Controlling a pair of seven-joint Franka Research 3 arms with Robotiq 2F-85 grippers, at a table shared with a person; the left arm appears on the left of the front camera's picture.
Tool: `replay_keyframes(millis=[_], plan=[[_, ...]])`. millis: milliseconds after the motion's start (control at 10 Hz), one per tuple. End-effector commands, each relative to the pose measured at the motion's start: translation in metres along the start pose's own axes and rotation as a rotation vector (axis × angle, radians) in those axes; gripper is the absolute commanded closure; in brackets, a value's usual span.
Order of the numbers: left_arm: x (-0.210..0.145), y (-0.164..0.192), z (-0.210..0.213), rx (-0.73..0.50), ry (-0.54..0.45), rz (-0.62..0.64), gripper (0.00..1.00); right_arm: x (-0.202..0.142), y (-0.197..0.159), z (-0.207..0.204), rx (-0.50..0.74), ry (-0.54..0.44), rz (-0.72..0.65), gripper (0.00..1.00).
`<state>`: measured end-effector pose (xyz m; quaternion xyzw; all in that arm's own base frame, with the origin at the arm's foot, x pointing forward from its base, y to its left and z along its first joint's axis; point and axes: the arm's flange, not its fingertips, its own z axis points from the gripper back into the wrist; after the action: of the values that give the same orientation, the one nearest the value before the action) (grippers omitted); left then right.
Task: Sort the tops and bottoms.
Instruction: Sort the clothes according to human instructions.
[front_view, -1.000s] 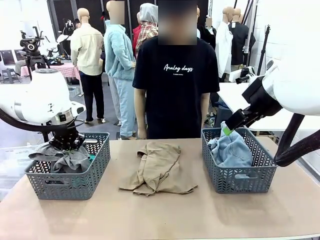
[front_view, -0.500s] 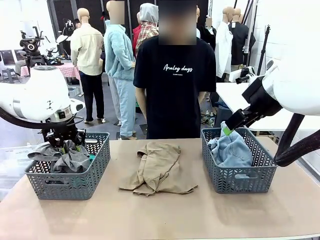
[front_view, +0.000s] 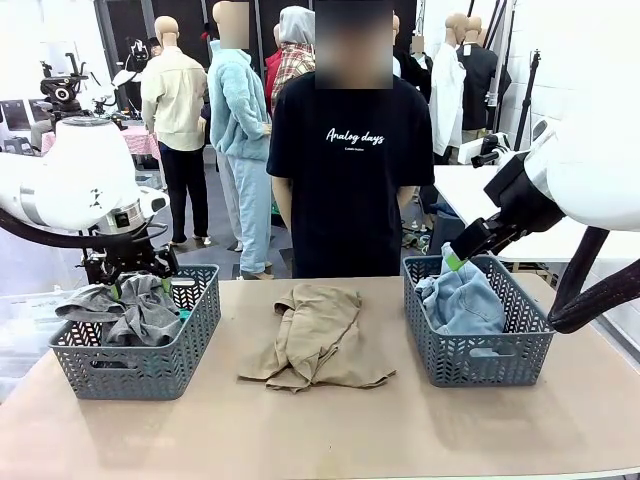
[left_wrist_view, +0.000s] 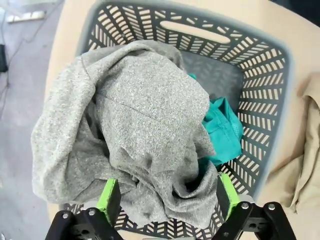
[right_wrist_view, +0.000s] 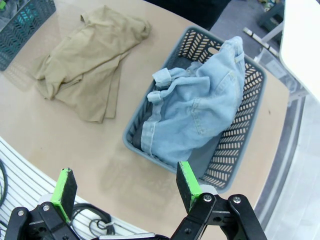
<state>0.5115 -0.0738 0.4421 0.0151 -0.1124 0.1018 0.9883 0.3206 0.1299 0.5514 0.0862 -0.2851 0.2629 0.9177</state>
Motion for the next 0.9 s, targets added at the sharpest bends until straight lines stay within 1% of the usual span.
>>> replay_keyframes(millis=[0,800], plan=[[0.0017,0.0013,-0.0071,0.001,0.003,0.002,0.0,-0.0017,-0.0005,-0.0013,-0.003,0.011,0.011,0.0],[0.0017,0.0013,-0.0071,0.001,0.003,0.002,0.0,-0.0017,-0.0005,-0.0013,-0.003,0.011,0.011,0.0]])
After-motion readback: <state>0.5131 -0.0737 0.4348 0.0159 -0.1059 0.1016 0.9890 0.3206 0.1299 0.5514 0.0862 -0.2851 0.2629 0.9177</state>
